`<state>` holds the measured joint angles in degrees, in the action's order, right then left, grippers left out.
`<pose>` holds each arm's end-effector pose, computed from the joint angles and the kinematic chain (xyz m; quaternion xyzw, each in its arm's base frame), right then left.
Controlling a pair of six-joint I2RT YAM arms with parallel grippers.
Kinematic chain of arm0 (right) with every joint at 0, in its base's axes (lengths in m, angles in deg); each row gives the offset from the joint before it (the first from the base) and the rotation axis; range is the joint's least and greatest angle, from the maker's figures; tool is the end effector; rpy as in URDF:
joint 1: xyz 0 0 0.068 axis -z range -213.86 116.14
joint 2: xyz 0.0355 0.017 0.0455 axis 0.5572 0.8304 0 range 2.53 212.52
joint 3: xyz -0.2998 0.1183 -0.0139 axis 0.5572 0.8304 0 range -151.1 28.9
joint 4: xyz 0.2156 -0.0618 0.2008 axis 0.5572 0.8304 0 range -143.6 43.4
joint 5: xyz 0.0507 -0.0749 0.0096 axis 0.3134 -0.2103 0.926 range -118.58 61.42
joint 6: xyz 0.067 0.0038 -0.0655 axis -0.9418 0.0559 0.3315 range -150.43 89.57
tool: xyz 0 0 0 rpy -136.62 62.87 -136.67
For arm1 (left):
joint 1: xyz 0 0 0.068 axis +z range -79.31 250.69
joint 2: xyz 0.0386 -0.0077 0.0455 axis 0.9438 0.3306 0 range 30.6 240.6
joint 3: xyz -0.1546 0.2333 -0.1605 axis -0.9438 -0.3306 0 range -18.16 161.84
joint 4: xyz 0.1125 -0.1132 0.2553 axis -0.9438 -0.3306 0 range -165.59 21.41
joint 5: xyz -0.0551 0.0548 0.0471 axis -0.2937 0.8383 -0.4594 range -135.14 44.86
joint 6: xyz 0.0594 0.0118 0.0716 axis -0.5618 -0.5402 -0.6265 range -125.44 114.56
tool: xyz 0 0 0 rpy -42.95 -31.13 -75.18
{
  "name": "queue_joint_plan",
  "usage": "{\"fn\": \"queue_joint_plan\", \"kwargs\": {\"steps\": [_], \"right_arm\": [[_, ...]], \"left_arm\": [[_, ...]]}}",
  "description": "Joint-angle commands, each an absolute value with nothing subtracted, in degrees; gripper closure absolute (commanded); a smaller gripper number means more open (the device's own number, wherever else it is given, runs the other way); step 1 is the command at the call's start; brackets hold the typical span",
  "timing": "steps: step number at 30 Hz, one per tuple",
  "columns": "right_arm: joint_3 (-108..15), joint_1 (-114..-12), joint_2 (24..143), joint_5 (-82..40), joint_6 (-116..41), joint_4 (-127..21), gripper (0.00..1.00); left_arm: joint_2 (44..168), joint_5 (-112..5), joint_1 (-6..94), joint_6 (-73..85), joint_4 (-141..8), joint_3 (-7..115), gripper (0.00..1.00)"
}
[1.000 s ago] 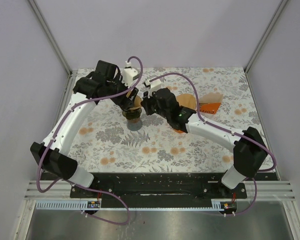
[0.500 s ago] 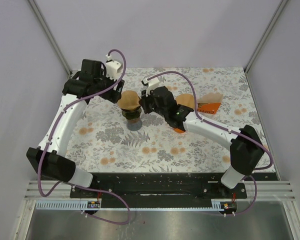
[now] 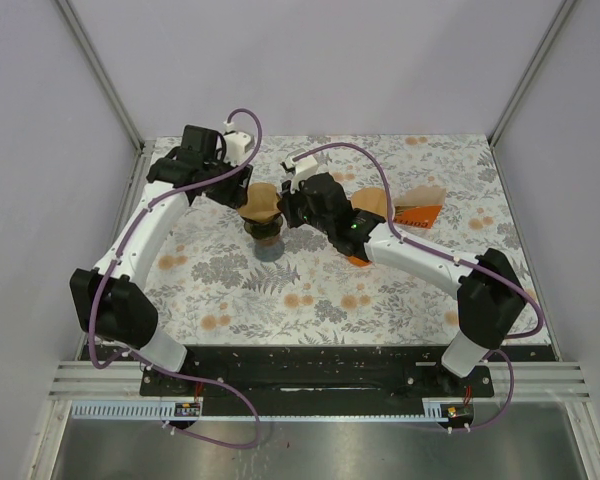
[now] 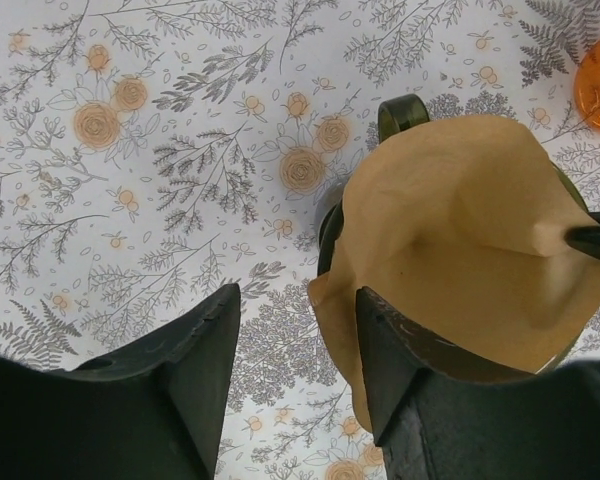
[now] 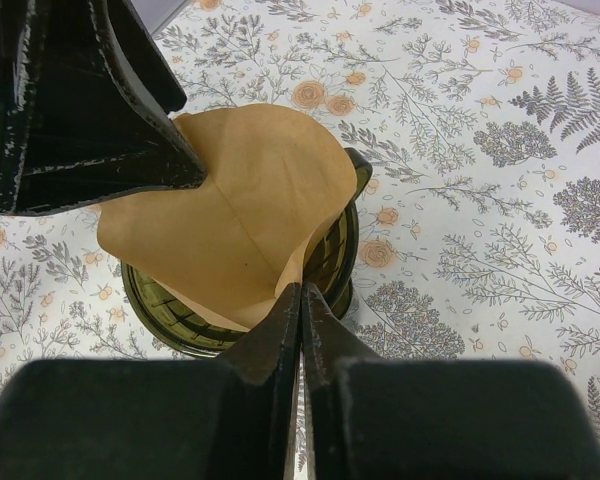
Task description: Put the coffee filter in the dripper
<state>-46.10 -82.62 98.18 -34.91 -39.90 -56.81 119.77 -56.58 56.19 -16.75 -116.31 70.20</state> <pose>0.3310 0.3634 0.3348 -0.2398 0.7691 0.2486 0.5378 0.3899 -0.1182 0.3671 0.2423 0.8992 -0.1030 0.3495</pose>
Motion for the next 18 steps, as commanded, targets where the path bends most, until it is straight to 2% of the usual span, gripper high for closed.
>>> {"fn": "queue_joint_plan", "kwargs": {"steps": [1, 8, 10, 12, 15, 17, 18], "right_arm": [[-48.8, -83.0, 99.0, -33.9, -39.7, -57.1, 1.0], [-49.2, -83.0, 99.5, -33.2, -40.1, -57.0, 1.0], [-49.3, -83.0, 98.9, -33.2, -40.1, -56.9, 0.92], [-49.4, -83.0, 98.0, -33.5, -40.0, -56.9, 0.79], [-49.9, -83.0, 97.0, -33.7, -39.5, -56.7, 0.66], [-50.0, -83.0, 96.4, -34.0, -39.3, -56.8, 0.54], [-49.9, -83.0, 96.0, -33.9, -39.1, -57.1, 0.51]], "left_arm": [[119.3, -60.1, 56.3, -15.6, -112.9, 69.0, 0.48], [119.5, -61.6, 56.3, -15.2, -112.5, 67.4, 0.56], [119.4, -61.7, 56.3, -15.3, -112.6, 67.4, 0.56], [119.1, -61.6, 56.3, -15.4, -112.5, 67.4, 0.56], [118.8, -61.5, 56.3, -15.5, -112.5, 67.5, 0.56], [118.6, -61.2, 56.3, -15.5, -112.5, 67.4, 0.57], [118.5, -61.1, 56.4, -15.6, -112.5, 67.4, 0.57]]}}
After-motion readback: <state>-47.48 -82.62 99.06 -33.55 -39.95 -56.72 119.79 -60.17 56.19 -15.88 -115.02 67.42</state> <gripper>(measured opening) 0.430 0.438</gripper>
